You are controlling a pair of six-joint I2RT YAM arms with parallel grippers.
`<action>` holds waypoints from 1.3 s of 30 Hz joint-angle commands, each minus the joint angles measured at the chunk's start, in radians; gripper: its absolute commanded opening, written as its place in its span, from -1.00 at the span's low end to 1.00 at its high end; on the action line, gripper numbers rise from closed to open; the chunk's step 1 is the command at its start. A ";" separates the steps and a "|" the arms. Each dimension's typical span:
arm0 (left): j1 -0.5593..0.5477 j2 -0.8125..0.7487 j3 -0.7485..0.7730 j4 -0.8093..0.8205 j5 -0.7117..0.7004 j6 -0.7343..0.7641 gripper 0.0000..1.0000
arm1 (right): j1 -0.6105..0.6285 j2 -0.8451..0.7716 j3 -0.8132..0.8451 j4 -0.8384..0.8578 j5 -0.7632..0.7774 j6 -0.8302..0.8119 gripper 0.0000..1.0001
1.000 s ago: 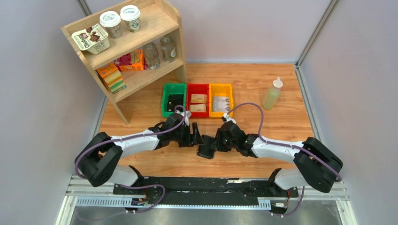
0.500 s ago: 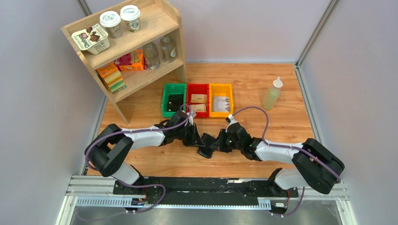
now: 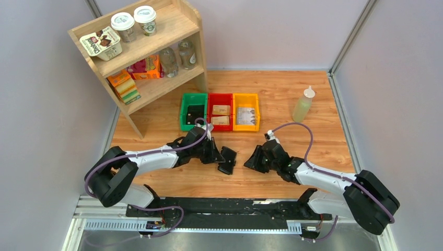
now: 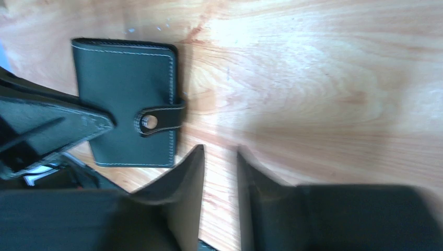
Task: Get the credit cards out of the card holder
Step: Open the card holder at the center of the board.
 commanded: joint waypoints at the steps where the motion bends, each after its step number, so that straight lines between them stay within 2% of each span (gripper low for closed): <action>1: 0.005 -0.023 -0.029 -0.010 -0.082 -0.006 -0.92 | -0.005 -0.029 0.008 -0.102 0.053 0.008 -0.07; 3: 0.005 -0.026 -0.032 -0.012 -0.090 -0.009 -0.79 | -0.005 -0.043 0.022 -0.144 0.095 -0.003 0.25; 4: 0.005 -0.029 -0.035 -0.012 -0.093 -0.009 -0.65 | -0.005 -0.050 0.031 -0.167 0.103 -0.007 0.38; 5: 0.005 -0.030 -0.037 -0.013 -0.093 -0.009 -0.58 | -0.006 -0.055 0.038 -0.185 0.111 -0.015 0.49; 6: 0.005 -0.038 -0.037 -0.016 -0.097 -0.004 -0.37 | -0.005 -0.057 0.043 -0.210 0.120 -0.026 0.58; 7: 0.005 -0.043 -0.035 -0.021 -0.100 -0.001 -0.26 | -0.005 -0.061 0.052 -0.230 0.123 -0.033 0.66; 8: 0.005 -0.056 -0.032 -0.041 -0.103 0.009 -0.03 | -0.005 -0.064 0.058 -0.250 0.128 -0.040 0.74; 10: 0.005 -0.081 -0.019 -0.111 -0.119 0.039 0.17 | -0.005 -0.070 0.065 -0.280 0.126 -0.044 0.90; 12: 0.005 -0.113 -0.005 -0.182 -0.146 0.066 0.30 | -0.005 -0.086 0.048 -0.277 0.116 -0.046 1.00; 16: 0.005 -0.197 -0.014 -0.266 -0.185 0.094 0.53 | -0.005 -0.135 -0.033 -0.225 0.099 0.003 1.00; 19: 0.005 -0.298 -0.048 -0.291 -0.200 0.097 0.57 | -0.005 -0.181 -0.142 -0.134 0.070 0.063 1.00; 21: 0.005 -0.376 -0.077 -0.288 -0.197 0.098 0.57 | -0.002 -0.222 -0.230 0.047 -0.042 0.071 1.00; 23: 0.005 -0.477 -0.118 -0.250 -0.174 0.105 0.58 | 0.046 -0.270 -0.256 0.098 -0.030 0.108 1.00; 26: 0.005 -0.643 -0.219 -0.176 -0.162 0.092 0.58 | 0.141 -0.302 -0.163 -0.165 0.121 0.062 1.00; 29: 0.005 -0.826 -0.275 -0.188 -0.198 0.063 0.58 | 0.215 -0.313 -0.100 -0.221 0.232 0.040 1.00; 32: 0.005 -0.937 -0.325 -0.167 -0.183 0.059 0.59 | 0.244 -0.253 -0.020 -0.257 0.292 0.002 1.00; 39: 0.005 -0.920 -0.344 -0.081 -0.153 0.077 0.59 | 0.319 0.036 0.270 -0.322 0.412 -0.225 1.00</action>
